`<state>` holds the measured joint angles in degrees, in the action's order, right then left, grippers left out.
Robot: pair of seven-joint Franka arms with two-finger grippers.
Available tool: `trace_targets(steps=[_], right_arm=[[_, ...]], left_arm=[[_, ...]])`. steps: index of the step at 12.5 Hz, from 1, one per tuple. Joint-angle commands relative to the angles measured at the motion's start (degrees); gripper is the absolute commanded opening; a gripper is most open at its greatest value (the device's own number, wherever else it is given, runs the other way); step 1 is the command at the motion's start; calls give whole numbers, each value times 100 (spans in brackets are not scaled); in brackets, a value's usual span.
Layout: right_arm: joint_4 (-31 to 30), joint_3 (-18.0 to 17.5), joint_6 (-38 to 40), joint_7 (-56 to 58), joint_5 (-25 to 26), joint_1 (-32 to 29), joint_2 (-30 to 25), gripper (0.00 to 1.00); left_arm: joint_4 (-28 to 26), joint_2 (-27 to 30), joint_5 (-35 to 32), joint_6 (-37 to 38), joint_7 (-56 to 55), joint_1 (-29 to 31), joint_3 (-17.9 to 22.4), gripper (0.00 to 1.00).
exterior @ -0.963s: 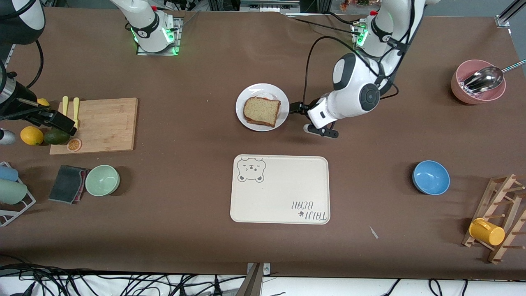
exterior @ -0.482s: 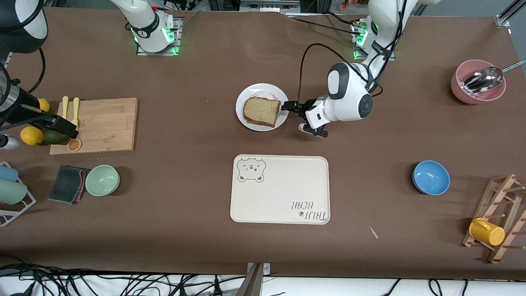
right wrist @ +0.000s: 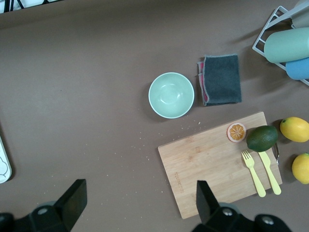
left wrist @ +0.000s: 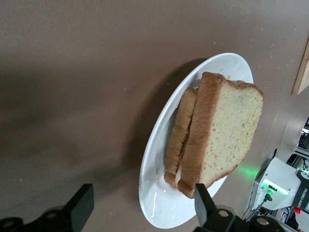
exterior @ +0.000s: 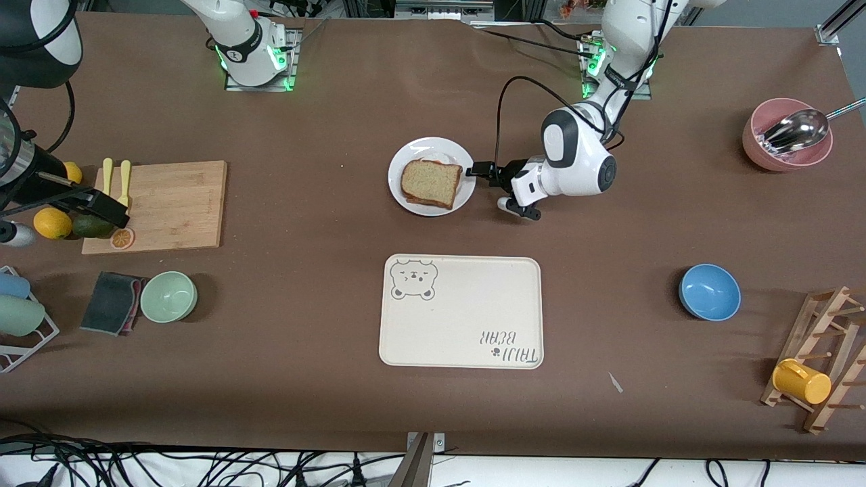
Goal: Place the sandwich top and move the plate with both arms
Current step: 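Grasp the white plate rim with the left gripper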
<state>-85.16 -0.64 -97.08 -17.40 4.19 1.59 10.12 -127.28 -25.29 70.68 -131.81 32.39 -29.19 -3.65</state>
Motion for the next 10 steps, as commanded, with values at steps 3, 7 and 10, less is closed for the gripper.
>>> trace_targets(steps=[3,7,10], right_arm=[[140,2,119,43,-293,-28,-54,100],[113,46,312,297,-577,-28,-63,100],[105,55,408,387,-559,-28,-54,100]], left_arm=[[-34,-187,656,-64,250,-69,14,74],[1,-319,877,-248,250,-236,14,72],[19,-389,1298,-248,320,-376,14,66]])
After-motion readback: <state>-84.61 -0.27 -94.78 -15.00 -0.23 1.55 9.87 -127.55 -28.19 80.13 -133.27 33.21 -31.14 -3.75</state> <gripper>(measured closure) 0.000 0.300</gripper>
